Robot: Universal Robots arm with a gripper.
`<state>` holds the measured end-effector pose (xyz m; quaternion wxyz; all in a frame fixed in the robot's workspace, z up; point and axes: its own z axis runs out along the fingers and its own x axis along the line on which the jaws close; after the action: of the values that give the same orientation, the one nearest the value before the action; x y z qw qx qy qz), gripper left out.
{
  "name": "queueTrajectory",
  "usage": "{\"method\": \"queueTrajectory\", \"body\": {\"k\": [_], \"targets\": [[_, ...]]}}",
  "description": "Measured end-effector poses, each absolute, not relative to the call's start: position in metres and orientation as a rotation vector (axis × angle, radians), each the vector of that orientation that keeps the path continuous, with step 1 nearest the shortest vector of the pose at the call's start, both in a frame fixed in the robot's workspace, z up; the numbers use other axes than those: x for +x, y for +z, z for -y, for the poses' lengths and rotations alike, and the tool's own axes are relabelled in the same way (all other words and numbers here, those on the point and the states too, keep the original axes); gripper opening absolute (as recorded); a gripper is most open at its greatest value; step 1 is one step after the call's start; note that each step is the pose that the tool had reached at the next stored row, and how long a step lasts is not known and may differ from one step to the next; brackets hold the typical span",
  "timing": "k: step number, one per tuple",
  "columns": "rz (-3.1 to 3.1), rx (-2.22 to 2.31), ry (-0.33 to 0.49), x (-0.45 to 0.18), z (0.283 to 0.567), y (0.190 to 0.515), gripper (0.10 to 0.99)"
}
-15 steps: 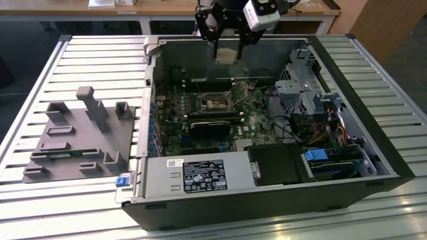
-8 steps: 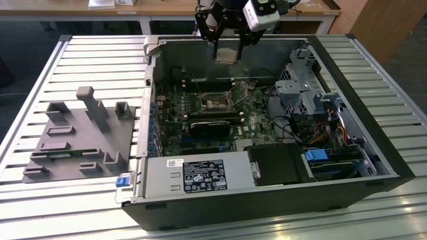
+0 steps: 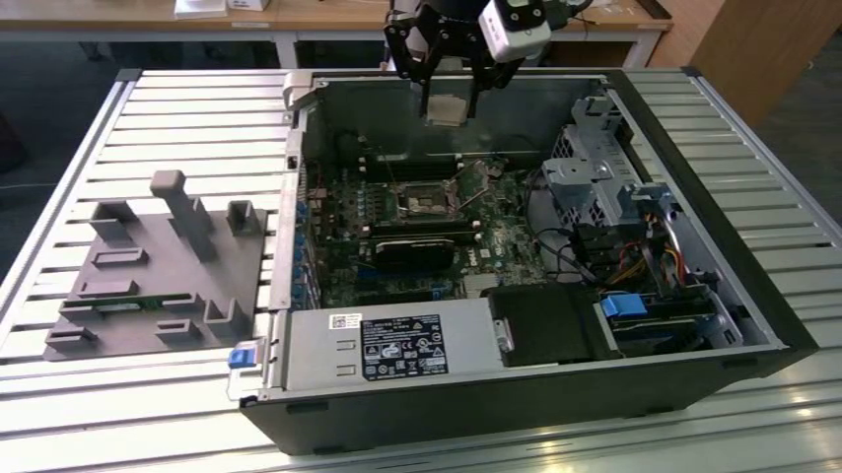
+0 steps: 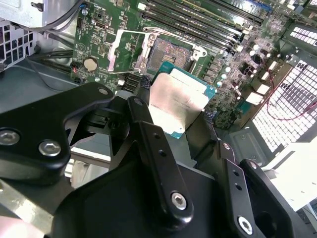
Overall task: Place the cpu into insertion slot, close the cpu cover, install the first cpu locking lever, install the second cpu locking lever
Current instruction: 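Place the cpu into insertion slot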
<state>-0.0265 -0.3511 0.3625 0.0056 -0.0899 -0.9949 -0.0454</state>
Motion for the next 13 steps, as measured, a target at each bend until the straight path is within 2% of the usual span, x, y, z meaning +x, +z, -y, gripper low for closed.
{"method": "queueTrajectory", "body": {"k": [13], "targets": [[3.113,-0.297,-0.142,-0.0265,0.3511,0.3621,0.537]]}}
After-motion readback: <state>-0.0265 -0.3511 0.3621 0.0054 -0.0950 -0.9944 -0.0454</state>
